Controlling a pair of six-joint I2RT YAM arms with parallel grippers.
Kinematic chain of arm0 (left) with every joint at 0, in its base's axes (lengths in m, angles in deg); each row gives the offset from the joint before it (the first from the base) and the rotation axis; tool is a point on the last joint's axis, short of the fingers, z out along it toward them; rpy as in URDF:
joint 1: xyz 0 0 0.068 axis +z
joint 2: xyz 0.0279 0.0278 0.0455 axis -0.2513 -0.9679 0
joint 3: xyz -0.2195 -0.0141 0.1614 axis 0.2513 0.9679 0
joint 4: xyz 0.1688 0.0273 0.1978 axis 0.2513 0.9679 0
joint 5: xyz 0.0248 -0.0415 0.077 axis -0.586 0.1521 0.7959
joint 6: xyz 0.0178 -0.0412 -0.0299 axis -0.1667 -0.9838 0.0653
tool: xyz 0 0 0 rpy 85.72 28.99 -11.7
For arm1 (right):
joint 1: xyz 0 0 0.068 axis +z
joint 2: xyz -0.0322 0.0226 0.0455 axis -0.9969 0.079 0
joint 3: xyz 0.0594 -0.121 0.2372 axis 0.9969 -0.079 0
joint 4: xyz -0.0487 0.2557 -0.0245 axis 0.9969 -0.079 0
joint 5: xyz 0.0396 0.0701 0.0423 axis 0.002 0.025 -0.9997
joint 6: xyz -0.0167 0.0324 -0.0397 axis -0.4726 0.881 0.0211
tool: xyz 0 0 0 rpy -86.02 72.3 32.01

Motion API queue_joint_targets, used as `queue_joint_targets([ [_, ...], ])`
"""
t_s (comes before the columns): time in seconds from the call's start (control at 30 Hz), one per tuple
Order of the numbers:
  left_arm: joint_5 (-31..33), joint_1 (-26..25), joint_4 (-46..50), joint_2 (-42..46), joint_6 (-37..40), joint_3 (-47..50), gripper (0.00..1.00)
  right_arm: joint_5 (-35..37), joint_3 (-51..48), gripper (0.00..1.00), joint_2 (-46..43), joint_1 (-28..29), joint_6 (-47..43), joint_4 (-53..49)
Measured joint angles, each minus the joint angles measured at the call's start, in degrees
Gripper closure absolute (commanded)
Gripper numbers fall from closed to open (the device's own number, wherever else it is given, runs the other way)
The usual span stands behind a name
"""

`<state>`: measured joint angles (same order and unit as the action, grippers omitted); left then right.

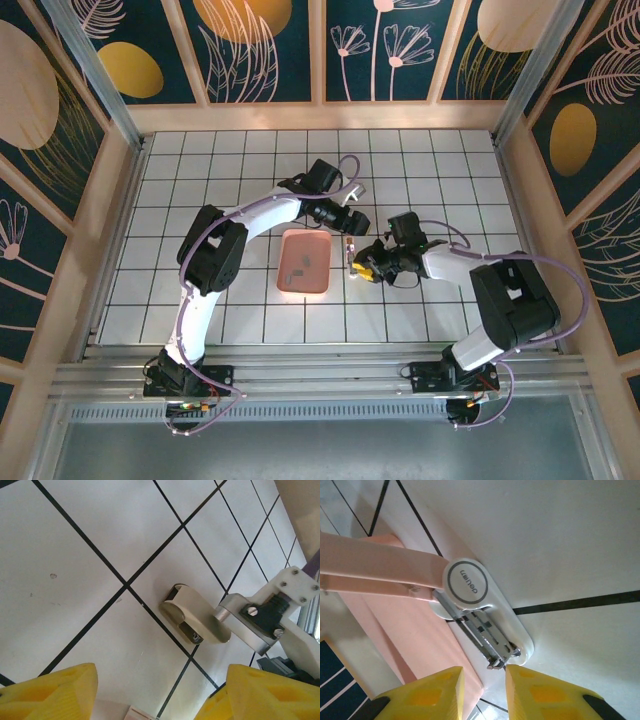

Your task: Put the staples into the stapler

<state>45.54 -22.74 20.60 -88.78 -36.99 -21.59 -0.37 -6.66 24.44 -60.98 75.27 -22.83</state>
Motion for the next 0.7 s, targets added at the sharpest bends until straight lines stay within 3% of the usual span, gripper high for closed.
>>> queue_joint_targets([
  [0.7,-5.8,0.0,2.5,0.0,2.6,2.0,0.50,0.8,1.5,0.78,4.6,0.0,-4.5,4.6],
])
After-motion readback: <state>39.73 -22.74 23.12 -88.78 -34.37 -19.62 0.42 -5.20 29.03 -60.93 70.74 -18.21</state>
